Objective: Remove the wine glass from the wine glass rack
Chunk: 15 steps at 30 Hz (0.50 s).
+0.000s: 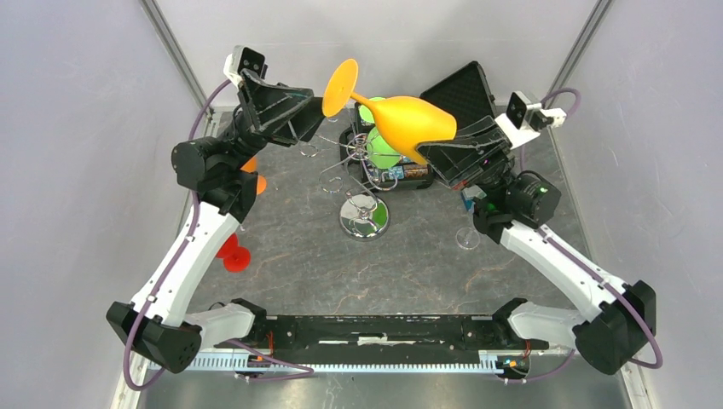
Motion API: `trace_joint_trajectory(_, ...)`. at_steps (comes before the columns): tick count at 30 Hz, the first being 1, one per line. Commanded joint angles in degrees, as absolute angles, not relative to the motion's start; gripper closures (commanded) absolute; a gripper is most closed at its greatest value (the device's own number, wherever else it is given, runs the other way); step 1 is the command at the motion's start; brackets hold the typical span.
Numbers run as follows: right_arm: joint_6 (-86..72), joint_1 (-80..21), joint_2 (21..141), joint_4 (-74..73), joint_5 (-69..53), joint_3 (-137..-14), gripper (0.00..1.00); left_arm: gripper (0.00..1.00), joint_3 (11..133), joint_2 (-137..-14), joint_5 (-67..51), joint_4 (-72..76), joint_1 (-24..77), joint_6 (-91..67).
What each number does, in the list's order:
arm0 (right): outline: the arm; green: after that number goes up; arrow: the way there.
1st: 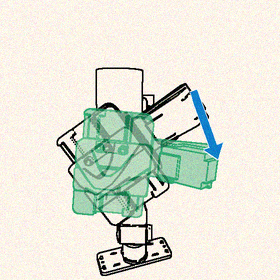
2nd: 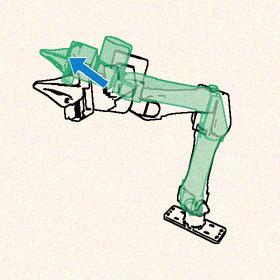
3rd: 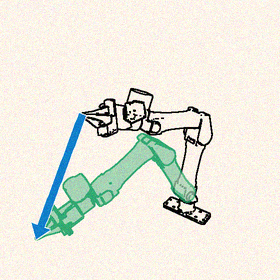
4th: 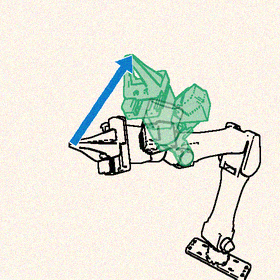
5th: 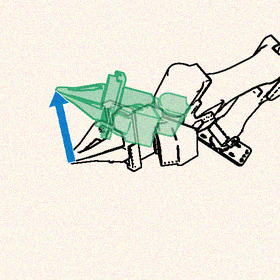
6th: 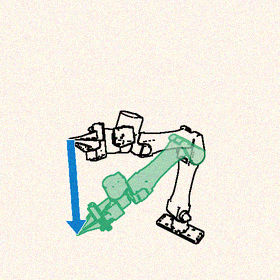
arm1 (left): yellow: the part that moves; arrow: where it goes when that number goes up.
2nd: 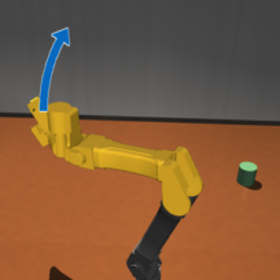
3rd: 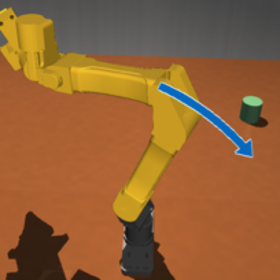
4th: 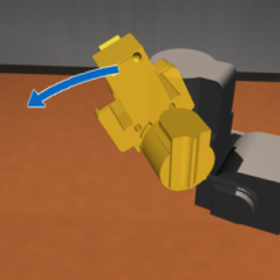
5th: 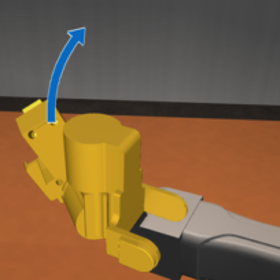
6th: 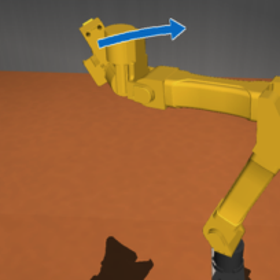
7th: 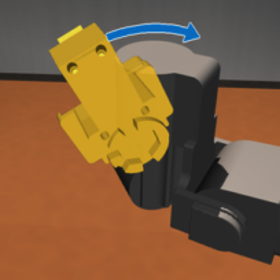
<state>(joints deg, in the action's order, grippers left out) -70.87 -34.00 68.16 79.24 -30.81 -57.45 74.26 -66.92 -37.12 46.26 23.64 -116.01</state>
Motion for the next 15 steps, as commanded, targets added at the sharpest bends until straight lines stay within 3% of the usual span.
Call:
trace_joint_trajectory(1,-60.76,-33.75,62.63,71.39,-28.26,-57.04,1.0,0.41,75.83,-65.09,-39.16,49.07,23.72,-108.69)
trace_joint_trajectory(4,-50.23,-33.76,57.67,57.04,-25.31,-57.55,1.0,0.25,75.89,-63.25,-41.3,45.7,23.67,-100.11)
trace_joint_trajectory(8,-33.15,-33.75,51.04,32.03,-13.47,-61.03,1.0,0.14,76.6,-60.28,-44.5,32.82,23.69,-83.64)
trace_joint_trajectory(15,-13.54,-33.75,47.97,-8.86,7.07,-73.06,1.0,0.07,78.99,-58.18,-43.09,5.24,23.63,-55.18)
